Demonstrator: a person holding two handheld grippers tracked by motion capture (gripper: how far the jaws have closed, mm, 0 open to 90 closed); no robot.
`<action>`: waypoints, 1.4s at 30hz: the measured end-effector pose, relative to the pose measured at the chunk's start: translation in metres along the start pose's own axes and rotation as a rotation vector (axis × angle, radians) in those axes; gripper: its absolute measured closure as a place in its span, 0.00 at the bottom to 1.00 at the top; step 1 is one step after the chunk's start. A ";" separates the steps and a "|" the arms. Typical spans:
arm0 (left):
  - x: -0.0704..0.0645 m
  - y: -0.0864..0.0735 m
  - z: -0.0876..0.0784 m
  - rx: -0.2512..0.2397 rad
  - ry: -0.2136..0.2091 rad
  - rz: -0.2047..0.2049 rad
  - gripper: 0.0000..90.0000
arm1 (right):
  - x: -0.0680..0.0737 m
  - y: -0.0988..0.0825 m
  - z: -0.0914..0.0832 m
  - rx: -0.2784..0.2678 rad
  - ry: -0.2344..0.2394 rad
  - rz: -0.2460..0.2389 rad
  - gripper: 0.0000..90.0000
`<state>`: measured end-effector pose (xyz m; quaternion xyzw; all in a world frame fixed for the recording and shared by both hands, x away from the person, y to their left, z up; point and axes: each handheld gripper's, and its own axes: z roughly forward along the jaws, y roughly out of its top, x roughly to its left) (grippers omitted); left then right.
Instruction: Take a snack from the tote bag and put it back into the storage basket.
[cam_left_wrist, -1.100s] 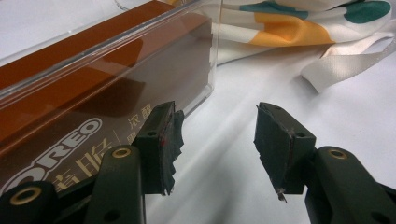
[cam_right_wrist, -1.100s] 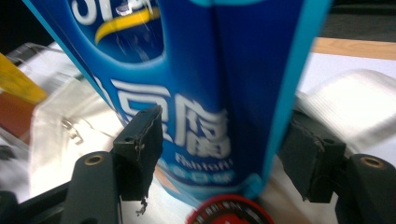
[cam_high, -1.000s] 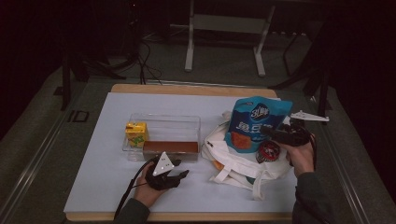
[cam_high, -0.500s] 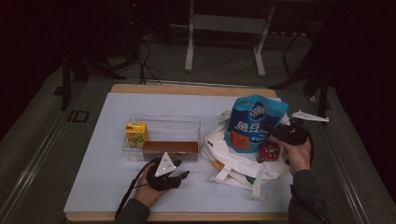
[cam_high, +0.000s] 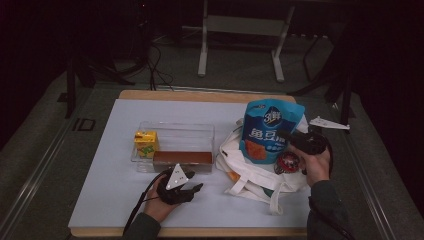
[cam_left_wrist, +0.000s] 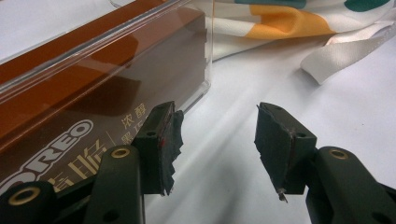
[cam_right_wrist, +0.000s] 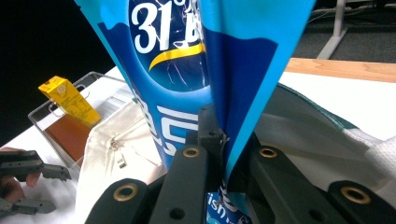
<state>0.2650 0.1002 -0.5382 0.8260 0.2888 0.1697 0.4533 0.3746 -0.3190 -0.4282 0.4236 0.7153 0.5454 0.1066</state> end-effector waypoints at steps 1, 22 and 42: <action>0.000 0.000 0.000 0.002 0.000 0.000 0.54 | -0.001 0.000 0.000 -0.003 0.003 0.006 0.98; 0.000 0.000 0.000 0.003 -0.002 0.002 0.54 | 0.017 0.026 -0.011 -0.064 0.031 0.019 0.99; 0.000 0.000 0.000 0.003 -0.006 0.001 0.53 | 0.038 0.047 -0.027 -0.111 0.073 0.002 0.99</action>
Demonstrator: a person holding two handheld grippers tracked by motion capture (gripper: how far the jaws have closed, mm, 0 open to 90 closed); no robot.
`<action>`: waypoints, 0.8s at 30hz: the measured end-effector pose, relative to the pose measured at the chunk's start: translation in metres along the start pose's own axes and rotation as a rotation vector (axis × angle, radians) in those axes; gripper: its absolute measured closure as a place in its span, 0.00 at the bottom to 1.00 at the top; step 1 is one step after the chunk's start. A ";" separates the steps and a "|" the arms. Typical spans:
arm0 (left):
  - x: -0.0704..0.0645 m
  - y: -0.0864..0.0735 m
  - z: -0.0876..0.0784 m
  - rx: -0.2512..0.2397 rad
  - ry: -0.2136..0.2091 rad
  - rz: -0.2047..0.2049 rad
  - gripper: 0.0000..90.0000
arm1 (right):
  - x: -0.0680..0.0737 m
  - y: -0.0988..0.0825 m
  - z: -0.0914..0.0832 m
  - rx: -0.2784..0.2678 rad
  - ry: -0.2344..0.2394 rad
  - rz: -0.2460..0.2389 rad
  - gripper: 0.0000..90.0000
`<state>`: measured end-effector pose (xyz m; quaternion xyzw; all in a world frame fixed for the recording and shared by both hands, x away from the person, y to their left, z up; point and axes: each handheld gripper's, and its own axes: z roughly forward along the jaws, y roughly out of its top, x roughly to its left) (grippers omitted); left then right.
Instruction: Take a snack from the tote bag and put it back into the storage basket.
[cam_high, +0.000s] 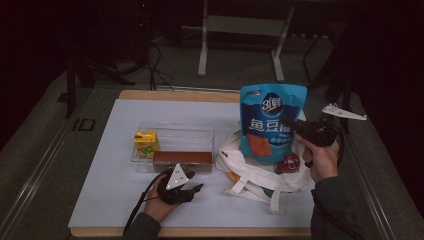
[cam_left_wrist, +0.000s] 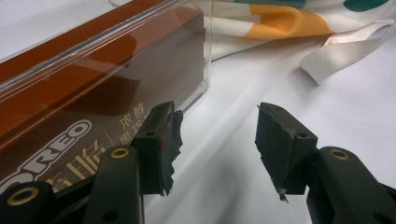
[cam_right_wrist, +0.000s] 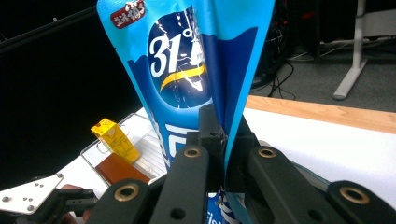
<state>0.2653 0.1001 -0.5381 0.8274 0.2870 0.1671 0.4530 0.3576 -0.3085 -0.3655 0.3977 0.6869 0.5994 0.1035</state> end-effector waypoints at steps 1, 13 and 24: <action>0.000 0.000 0.000 0.000 0.000 0.000 0.53 | 0.001 0.000 0.000 -0.002 -0.001 -0.005 0.99; 0.000 0.000 0.000 0.000 -0.001 0.002 0.53 | 0.013 0.002 -0.002 0.007 0.025 -0.013 0.99; 0.000 0.000 0.000 0.001 0.000 0.003 0.53 | 0.024 0.007 -0.004 0.001 0.072 -0.005 0.99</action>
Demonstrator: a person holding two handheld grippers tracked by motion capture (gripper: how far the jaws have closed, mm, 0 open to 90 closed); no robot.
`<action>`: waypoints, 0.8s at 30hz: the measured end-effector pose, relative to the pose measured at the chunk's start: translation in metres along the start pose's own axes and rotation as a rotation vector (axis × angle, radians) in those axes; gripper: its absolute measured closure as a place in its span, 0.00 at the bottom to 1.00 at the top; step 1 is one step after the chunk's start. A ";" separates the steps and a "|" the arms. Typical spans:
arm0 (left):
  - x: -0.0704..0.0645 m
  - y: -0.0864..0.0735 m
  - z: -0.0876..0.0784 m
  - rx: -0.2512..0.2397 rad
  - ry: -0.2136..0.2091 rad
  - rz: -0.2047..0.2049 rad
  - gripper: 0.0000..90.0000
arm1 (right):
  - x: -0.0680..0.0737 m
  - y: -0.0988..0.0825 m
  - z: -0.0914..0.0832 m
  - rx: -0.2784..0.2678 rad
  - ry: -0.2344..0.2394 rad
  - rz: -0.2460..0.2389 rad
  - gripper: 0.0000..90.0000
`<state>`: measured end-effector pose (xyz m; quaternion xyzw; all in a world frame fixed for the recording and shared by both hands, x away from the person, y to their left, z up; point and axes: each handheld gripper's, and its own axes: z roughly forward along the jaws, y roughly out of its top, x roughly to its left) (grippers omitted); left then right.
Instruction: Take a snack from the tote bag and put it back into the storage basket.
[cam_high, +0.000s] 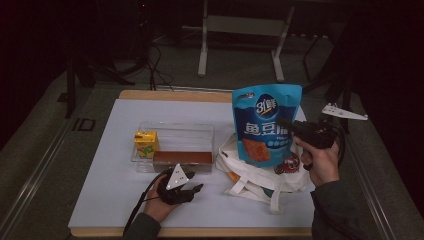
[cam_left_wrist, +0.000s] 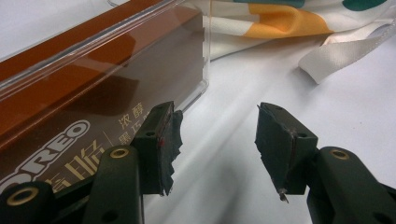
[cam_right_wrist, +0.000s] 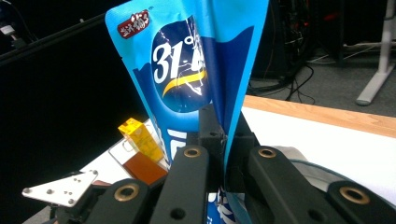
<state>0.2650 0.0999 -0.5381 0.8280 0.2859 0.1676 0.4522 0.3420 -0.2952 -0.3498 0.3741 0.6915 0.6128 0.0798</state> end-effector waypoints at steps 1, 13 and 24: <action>0.000 0.000 0.000 0.000 -0.001 0.000 0.53 | 0.001 0.000 0.001 -0.001 0.007 0.003 0.99; 0.000 0.000 0.000 0.000 -0.002 0.002 0.53 | 0.016 0.001 0.014 0.001 0.063 0.001 0.99; 0.000 0.000 0.000 0.000 -0.001 0.002 0.53 | 0.028 0.002 0.033 0.006 0.095 0.013 0.99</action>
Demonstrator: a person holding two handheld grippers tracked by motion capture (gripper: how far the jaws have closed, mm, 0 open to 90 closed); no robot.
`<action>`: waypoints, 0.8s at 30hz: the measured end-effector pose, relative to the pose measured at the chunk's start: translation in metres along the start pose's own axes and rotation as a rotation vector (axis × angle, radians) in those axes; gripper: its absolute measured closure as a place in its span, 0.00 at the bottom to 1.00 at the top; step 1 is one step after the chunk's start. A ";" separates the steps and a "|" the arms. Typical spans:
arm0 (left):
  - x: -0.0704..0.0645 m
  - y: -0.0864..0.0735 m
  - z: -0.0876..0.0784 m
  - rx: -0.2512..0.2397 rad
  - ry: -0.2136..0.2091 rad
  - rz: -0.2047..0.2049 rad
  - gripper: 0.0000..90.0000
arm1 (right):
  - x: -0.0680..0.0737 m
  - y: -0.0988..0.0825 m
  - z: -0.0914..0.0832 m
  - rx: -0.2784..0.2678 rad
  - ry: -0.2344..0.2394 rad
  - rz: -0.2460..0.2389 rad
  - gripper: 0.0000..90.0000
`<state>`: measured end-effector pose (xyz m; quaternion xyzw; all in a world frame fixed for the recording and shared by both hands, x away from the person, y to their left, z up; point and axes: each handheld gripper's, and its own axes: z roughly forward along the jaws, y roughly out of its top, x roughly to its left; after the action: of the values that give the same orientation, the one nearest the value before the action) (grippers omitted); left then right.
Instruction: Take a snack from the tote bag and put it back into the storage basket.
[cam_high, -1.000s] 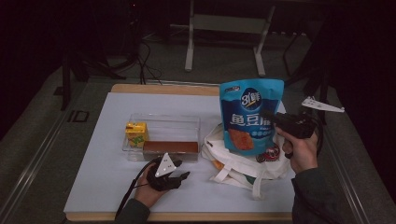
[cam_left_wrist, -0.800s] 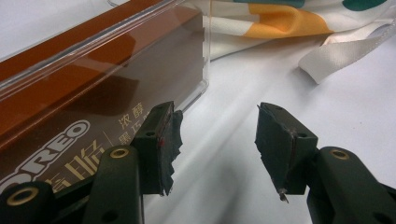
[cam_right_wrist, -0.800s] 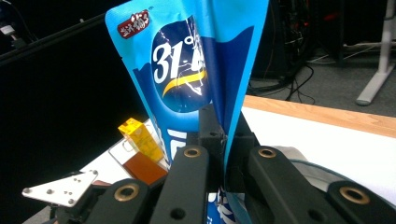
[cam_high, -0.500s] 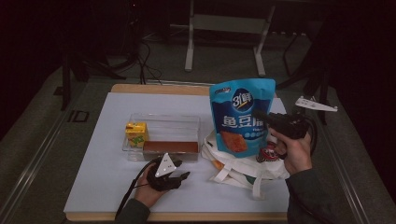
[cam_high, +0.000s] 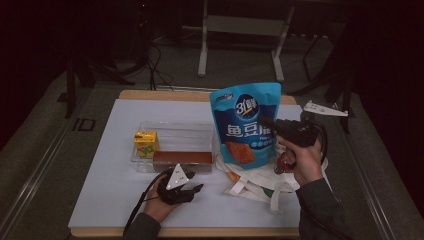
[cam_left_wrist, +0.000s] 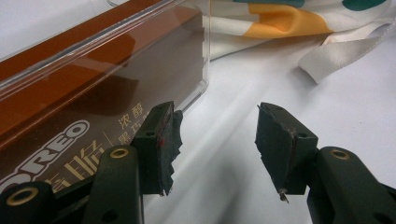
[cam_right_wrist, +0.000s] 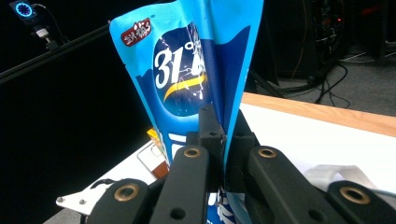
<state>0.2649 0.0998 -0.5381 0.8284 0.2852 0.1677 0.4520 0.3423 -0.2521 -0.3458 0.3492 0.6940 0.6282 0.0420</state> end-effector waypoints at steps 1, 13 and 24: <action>0.000 0.000 0.000 0.000 0.000 0.000 0.53 | 0.002 0.000 0.003 0.001 0.006 -0.002 0.99; 0.000 0.000 0.000 -0.001 0.003 0.002 0.53 | 0.017 0.009 0.026 0.008 0.041 -0.017 0.99; 0.000 0.000 0.000 -0.002 0.001 0.003 0.53 | 0.023 0.017 0.054 0.002 0.063 -0.005 0.99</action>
<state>0.2648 0.0997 -0.5382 0.8283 0.2843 0.1691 0.4522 0.3586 -0.1950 -0.3329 0.3275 0.6965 0.6381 0.0215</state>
